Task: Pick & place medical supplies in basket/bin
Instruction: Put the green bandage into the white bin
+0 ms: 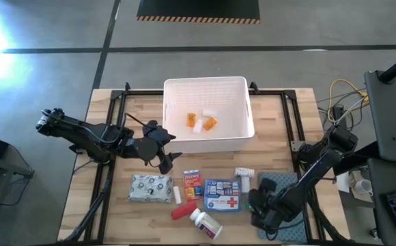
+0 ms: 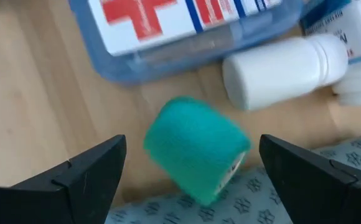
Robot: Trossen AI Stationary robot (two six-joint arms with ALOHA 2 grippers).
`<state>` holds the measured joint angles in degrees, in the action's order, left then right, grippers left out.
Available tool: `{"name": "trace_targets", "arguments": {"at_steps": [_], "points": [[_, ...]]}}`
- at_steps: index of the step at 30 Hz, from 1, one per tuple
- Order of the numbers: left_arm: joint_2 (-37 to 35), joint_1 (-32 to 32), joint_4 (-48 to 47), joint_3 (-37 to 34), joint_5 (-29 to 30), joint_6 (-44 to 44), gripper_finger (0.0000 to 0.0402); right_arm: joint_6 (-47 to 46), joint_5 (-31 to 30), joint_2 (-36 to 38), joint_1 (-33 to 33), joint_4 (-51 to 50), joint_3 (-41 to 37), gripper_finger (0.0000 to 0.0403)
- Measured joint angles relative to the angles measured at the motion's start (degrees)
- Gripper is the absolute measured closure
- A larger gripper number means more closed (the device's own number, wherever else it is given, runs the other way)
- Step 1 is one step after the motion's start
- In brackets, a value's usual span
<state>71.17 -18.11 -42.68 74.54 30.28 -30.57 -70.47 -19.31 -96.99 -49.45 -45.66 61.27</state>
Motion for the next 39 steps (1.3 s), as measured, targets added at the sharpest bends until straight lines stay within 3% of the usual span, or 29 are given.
{"name": "trace_targets", "arguments": {"at_steps": [14,22,28,32,39], "points": [[-0.01,-1.20,0.01,0.04,0.02,-3.72,0.0096,2.41,-0.23,-0.10,0.01,1.77,-5.63,0.0044],[-0.01,-1.88,0.00,0.07,0.06,-6.53,0.0096,17.84,-3.06,-0.35,0.11,3.27,-5.69,0.0044],[-0.01,-2.88,-0.05,-0.29,0.08,-7.99,0.0096,26.73,-3.16,-0.35,0.76,10.94,-8.79,0.0044],[-0.01,-3.83,-0.01,-0.61,0.04,-8.82,0.0096,26.01,-1.97,-0.35,1.68,13.04,-9.88,0.0044],[-0.01,-4.09,-0.03,-1.75,0.07,-9.06,0.0096,17.41,6.97,-0.04,4.71,13.58,-11.62,0.0054]]}}
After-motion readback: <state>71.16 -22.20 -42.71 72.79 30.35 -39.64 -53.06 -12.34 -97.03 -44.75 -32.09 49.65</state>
